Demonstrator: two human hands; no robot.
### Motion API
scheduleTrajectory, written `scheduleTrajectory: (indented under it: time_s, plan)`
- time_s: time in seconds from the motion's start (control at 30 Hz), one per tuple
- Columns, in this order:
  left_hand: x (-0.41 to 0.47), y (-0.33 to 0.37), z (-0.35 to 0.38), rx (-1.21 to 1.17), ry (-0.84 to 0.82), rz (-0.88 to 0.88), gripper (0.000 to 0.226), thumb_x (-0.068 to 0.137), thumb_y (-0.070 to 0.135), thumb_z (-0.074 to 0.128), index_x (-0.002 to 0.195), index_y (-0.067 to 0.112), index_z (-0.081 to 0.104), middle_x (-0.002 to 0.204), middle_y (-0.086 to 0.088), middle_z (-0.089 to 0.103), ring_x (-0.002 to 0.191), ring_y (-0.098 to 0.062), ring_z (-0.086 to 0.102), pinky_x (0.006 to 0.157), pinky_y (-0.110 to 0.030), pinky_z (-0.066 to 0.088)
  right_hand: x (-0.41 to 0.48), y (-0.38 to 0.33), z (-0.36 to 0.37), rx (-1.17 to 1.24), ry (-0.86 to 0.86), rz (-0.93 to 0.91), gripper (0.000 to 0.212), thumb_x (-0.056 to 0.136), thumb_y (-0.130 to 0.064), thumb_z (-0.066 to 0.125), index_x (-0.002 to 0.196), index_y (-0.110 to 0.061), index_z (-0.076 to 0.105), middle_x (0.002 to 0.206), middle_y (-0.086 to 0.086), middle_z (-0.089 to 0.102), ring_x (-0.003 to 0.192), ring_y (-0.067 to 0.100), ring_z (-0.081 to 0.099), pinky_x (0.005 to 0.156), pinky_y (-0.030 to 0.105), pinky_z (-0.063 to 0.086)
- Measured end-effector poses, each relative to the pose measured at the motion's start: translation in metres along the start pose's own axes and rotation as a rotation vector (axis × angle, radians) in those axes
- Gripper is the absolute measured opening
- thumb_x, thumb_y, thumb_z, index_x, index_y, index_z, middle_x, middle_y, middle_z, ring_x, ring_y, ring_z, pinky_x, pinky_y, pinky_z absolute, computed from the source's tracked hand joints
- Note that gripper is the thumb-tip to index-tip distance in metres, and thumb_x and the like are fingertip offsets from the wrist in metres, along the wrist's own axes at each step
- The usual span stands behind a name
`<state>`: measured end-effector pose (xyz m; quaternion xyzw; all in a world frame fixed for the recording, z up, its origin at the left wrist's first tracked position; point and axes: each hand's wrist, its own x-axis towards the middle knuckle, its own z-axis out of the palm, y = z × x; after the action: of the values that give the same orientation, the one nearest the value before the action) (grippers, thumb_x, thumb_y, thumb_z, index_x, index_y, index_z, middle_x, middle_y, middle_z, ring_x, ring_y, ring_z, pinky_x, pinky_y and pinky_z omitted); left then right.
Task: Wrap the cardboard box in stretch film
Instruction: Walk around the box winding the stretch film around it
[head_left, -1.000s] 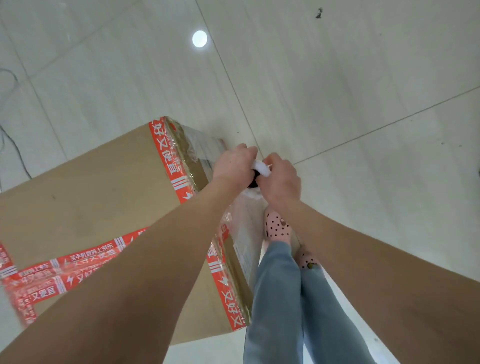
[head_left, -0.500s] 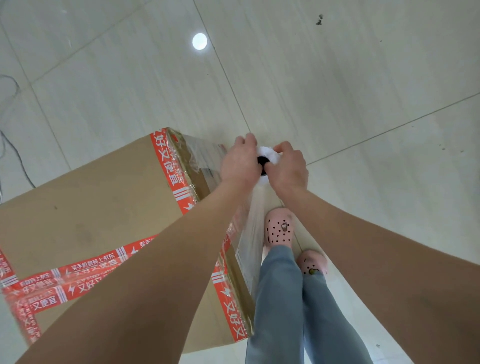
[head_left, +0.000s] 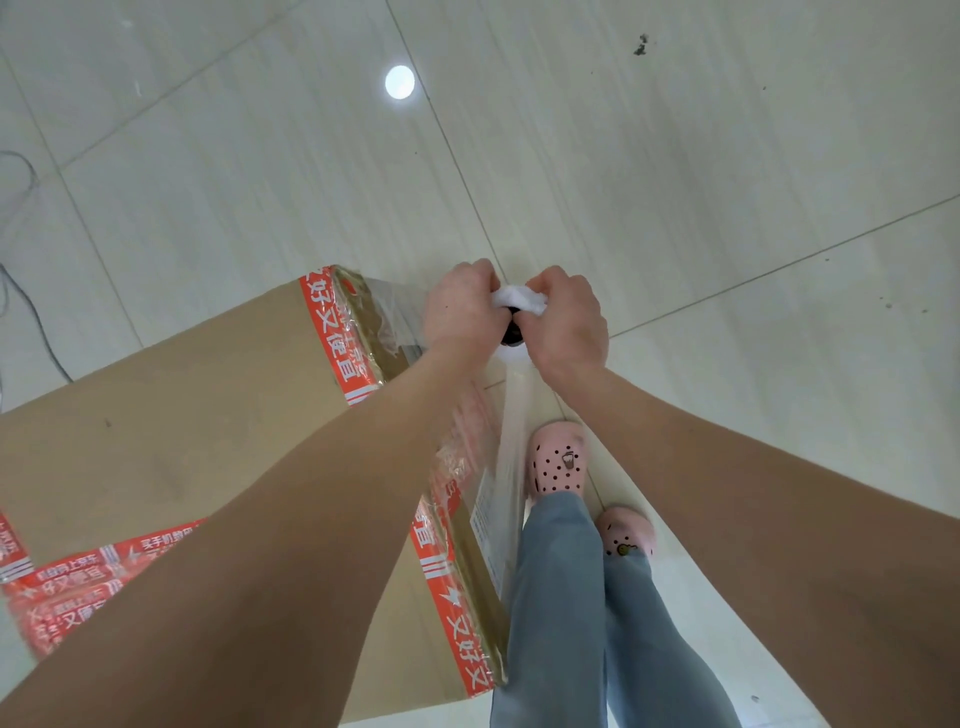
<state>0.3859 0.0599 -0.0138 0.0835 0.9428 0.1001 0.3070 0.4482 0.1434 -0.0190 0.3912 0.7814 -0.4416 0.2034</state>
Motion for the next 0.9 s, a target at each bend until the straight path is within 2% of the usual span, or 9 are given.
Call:
scheduleTrajectory:
  time_s: [0.1, 0.17, 0.33, 0.47, 0.57, 0.63, 0.77, 0.83, 0.9]
  plan:
    - [-0.004, -0.005, 0.001, -0.23, 0.026, -0.215, 0.018, 0.077, 0.014, 0.06, 0.093, 0.011, 0.053, 0.093, -0.007, 0.062, 0.085, -0.026, 0.061, 0.073, -0.039, 0.054, -0.002, -0.005, 0.001, -0.035, 0.008, -0.033, 0.033, 0.086, -0.012, 0.056, 0.118, -0.021, 0.052, 0.12, 0.001, 0.049, 0.097, 0.023, 0.057, 0.072, 0.033, 0.045]
    - [-0.007, -0.003, 0.0, -0.197, 0.008, -0.238, 0.026, 0.08, 0.017, 0.063, 0.102, 0.008, 0.053, 0.099, -0.007, 0.06, 0.088, -0.026, 0.061, 0.074, -0.039, 0.053, -0.001, -0.007, 0.0, -0.056, 0.01, -0.041, 0.036, 0.087, -0.011, 0.055, 0.12, -0.022, 0.051, 0.123, 0.001, 0.048, 0.1, 0.023, 0.056, 0.071, 0.033, 0.044]
    - [-0.003, 0.0, -0.003, 0.166, 0.027, 0.143, 0.027, 0.086, 0.013, 0.057, 0.112, 0.008, 0.05, 0.108, -0.009, 0.05, 0.093, -0.027, 0.053, 0.068, -0.037, 0.043, 0.003, -0.011, -0.001, -0.115, 0.003, -0.048, 0.033, 0.087, -0.012, 0.052, 0.117, -0.026, 0.052, 0.119, 0.0, 0.05, 0.094, 0.023, 0.057, 0.064, 0.03, 0.038]
    - [0.008, 0.005, -0.01, 0.258, -0.002, 0.202, 0.021, 0.086, 0.009, 0.052, 0.107, 0.008, 0.051, 0.101, -0.008, 0.05, 0.088, -0.028, 0.054, 0.062, -0.035, 0.037, 0.005, -0.014, -0.001, -0.17, 0.018, -0.1, 0.031, 0.088, -0.011, 0.047, 0.112, -0.028, 0.057, 0.112, 0.001, 0.051, 0.091, 0.024, 0.055, 0.062, 0.031, 0.036]
    - [0.017, 0.004, -0.015, 0.147, -0.023, 0.086, 0.015, 0.085, 0.012, 0.052, 0.099, 0.008, 0.051, 0.091, -0.006, 0.048, 0.083, -0.027, 0.053, 0.062, -0.034, 0.037, 0.01, -0.019, -0.005, -0.184, 0.0, -0.199, 0.038, 0.089, -0.01, 0.045, 0.118, -0.031, 0.059, 0.116, -0.004, 0.052, 0.1, 0.02, 0.051, 0.068, 0.03, 0.035]
    - [0.024, -0.003, -0.018, 0.004, -0.006, -0.039, 0.012, 0.082, 0.014, 0.053, 0.093, 0.01, 0.049, 0.089, -0.006, 0.052, 0.08, -0.026, 0.053, 0.064, -0.034, 0.041, 0.015, -0.025, -0.005, -0.213, -0.009, -0.223, 0.041, 0.089, -0.009, 0.047, 0.124, -0.03, 0.054, 0.122, -0.005, 0.052, 0.103, 0.019, 0.05, 0.068, 0.03, 0.036]
    - [0.031, -0.018, -0.02, -0.35, 0.035, -0.318, 0.022, 0.074, 0.02, 0.065, 0.087, 0.012, 0.048, 0.088, -0.003, 0.058, 0.079, -0.026, 0.063, 0.071, -0.039, 0.057, 0.024, -0.038, -0.002, -0.129, -0.083, -0.043, 0.04, 0.089, -0.028, 0.059, 0.126, -0.024, 0.046, 0.12, 0.002, 0.05, 0.093, 0.024, 0.057, 0.068, 0.032, 0.04]
    - [0.031, -0.02, -0.024, -0.496, -0.007, -0.428, 0.029, 0.075, 0.023, 0.07, 0.092, 0.01, 0.05, 0.095, -0.006, 0.06, 0.077, -0.025, 0.065, 0.068, -0.041, 0.06, 0.027, -0.044, 0.0, -0.092, -0.088, 0.032, 0.036, 0.09, -0.028, 0.058, 0.124, -0.026, 0.047, 0.117, 0.004, 0.05, 0.088, 0.025, 0.056, 0.067, 0.032, 0.038]
    - [0.033, -0.022, -0.025, -0.464, -0.088, -0.425, 0.035, 0.077, 0.024, 0.071, 0.099, 0.009, 0.049, 0.101, -0.009, 0.06, 0.08, -0.025, 0.066, 0.068, -0.039, 0.06, 0.03, -0.05, 0.0, -0.082, -0.068, 0.062, 0.034, 0.09, -0.021, 0.054, 0.123, -0.028, 0.049, 0.116, 0.005, 0.05, 0.084, 0.025, 0.053, 0.066, 0.031, 0.037]
